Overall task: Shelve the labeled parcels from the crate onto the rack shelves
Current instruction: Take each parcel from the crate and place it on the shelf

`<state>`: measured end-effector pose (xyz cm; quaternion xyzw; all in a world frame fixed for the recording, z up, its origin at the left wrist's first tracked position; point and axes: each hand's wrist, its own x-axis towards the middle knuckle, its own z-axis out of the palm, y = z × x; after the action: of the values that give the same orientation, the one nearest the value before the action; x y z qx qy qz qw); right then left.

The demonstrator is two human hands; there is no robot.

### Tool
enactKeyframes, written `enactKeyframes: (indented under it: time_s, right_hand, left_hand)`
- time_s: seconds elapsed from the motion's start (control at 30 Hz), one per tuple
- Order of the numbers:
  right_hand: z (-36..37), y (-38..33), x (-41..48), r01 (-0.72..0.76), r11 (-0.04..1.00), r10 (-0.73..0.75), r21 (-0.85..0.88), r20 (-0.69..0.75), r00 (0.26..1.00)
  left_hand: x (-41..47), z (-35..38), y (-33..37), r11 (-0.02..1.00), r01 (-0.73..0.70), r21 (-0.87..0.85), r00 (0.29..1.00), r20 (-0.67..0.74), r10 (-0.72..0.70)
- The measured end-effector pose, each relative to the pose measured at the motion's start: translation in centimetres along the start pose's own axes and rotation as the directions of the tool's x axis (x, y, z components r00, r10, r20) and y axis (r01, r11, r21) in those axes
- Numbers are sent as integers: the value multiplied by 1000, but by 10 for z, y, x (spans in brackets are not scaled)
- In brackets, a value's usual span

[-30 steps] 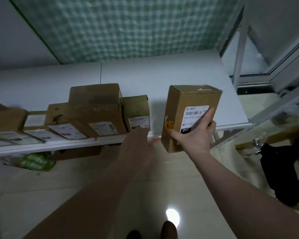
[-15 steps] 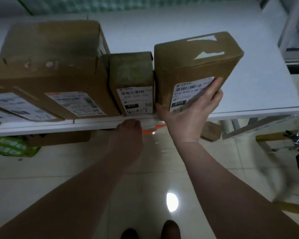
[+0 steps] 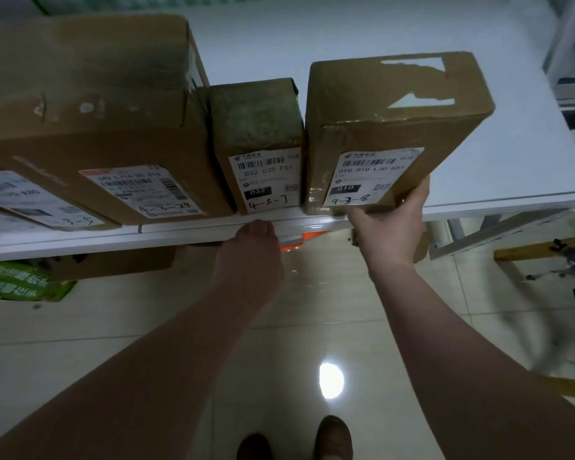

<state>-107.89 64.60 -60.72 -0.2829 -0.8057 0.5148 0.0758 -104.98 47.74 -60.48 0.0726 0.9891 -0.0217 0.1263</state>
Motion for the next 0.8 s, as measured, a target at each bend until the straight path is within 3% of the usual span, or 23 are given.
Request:
enactKeyframes:
  time_s: [0.37,0.63,0.8]
  right_hand:
    - [3,-6,21,-62,983,60,-171,-19,998]
    - [4,-6,35,-38,970,40,-239,6,999]
    - [9,-4,36,-48,971,41,-236,-36,999]
  left_hand:
    - [0,-1,2,1000,14,5,1000,15,-14]
    - [-3,-3,3,938,146,-314,989,8,-151]
    - [1,-2,7,885,196,-423,976,-6,-220]
